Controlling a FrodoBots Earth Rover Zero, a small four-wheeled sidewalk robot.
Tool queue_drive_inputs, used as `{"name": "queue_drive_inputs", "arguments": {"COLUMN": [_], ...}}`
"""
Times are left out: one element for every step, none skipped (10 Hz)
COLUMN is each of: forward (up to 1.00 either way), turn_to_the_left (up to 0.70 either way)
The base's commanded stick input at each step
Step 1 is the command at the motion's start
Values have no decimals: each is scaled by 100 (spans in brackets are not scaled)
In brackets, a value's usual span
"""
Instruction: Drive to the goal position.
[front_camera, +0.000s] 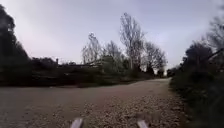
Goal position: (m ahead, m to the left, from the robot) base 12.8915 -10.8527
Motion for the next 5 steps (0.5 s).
{"name": "queue_drive_inputs", "arguments": {"forward": [0, 0, 0, 0, 0], "turn_to_the_left": [-69, -69, -69, -69, -69]}}
